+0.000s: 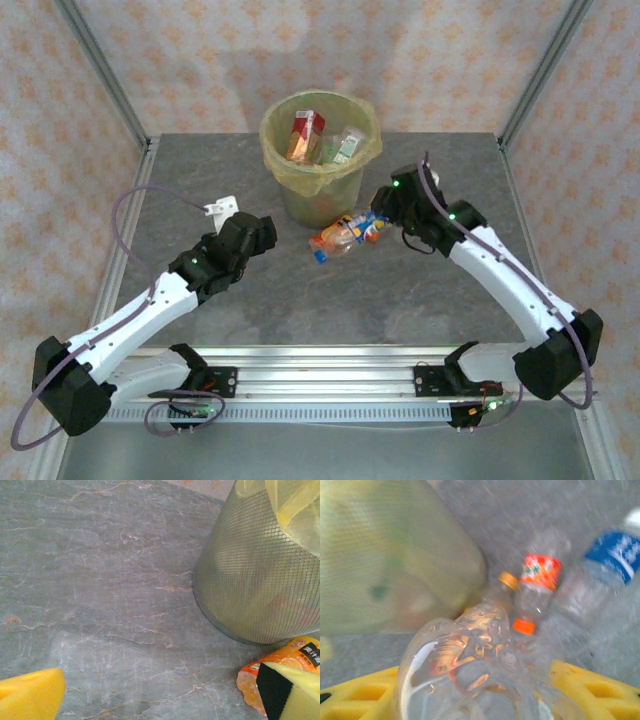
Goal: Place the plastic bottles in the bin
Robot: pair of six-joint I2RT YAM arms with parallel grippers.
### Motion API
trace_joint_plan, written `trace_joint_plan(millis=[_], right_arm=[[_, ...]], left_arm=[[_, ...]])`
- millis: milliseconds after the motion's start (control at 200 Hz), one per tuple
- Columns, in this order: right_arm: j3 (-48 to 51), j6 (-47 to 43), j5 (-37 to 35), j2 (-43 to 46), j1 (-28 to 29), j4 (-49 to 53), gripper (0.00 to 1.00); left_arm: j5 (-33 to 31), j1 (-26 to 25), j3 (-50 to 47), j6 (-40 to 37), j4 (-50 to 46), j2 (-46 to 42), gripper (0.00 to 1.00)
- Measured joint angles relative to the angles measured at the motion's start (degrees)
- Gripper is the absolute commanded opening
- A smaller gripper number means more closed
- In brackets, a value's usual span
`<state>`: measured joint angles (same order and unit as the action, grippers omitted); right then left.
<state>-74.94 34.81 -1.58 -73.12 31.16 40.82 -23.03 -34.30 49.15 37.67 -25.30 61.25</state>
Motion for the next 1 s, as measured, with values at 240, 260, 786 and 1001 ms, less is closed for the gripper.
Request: trace_joint_plan(millis=[240,260,786,1001], right_arm=[[-22.58,-14.23,-1.57,-3.54,0.09,4.63,0.28],[-24.50,-15.32,-1.70,-4.28,0.09,4.72,0.28],[-73.55,-36.48,-4.61,-40.37,-0.90,5.44,0.28],[-79.95,-41.05,-3.54,-48.46,-1.57,5.97,0.28]], left_arm=[[0.04,0.55,0.42,0.00,-0.11,0.00,1.00],[0.07,0.57,0.44,0.02,-0.11,0.00,1.00],[0.35,0.70,0.44,0.04,-0.09,0.00,1.00],[0.70,0.70,0.44,0.26,-0.13,-0.28,1.00]])
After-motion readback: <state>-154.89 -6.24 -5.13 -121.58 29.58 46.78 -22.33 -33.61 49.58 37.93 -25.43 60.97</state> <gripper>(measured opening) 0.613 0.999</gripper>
